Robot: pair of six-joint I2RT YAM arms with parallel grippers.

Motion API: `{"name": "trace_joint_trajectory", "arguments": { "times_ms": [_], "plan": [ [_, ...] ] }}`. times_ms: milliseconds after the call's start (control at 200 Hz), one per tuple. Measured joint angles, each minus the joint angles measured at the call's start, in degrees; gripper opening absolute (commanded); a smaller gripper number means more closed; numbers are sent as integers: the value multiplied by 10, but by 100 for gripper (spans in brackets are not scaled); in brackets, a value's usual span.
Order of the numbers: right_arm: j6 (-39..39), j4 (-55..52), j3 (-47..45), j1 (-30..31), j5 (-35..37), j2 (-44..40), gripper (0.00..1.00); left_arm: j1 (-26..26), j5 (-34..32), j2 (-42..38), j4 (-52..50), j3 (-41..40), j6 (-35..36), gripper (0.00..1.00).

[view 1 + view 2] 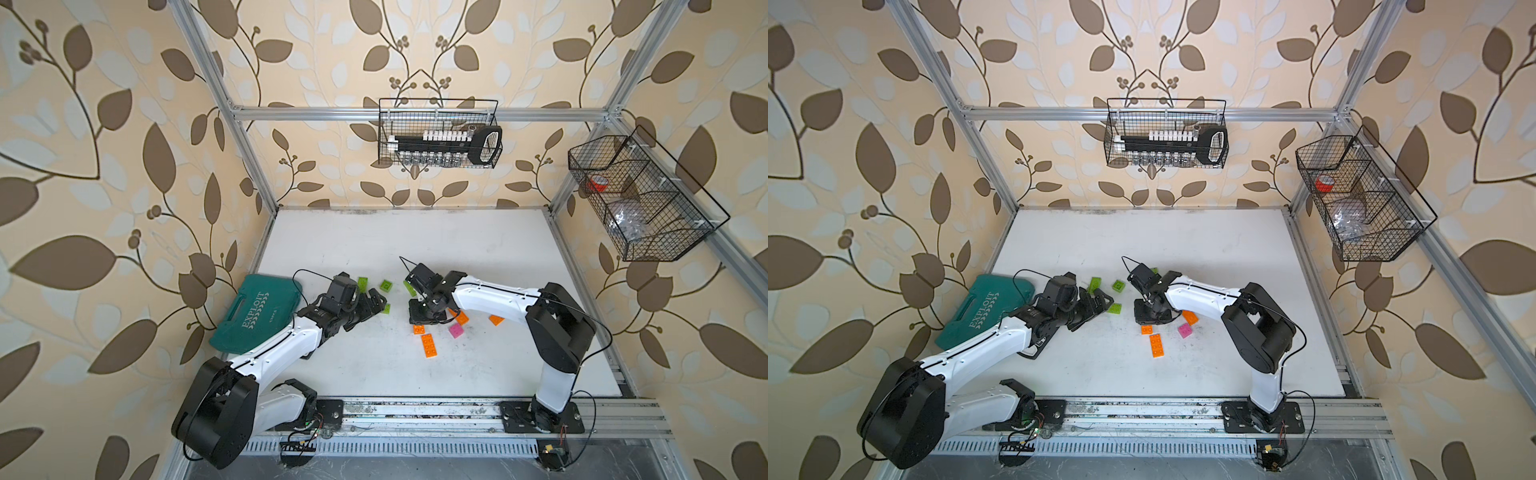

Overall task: Assemble a small pinwheel with lego
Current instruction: Assemble the lego brick at the center of the board.

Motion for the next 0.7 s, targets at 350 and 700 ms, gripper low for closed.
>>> {"name": "trace_joint_trajectory", "arguments": {
  "times_ms": [350,700],
  "plan": [
    [-31,-43,85,3,-35,88,13,0,-1,-10,-18,-2,6,99],
    [-50,-93,109,-37,-38,102,14,0,-4,-11,-33,-1,15,99]
  ]
}}
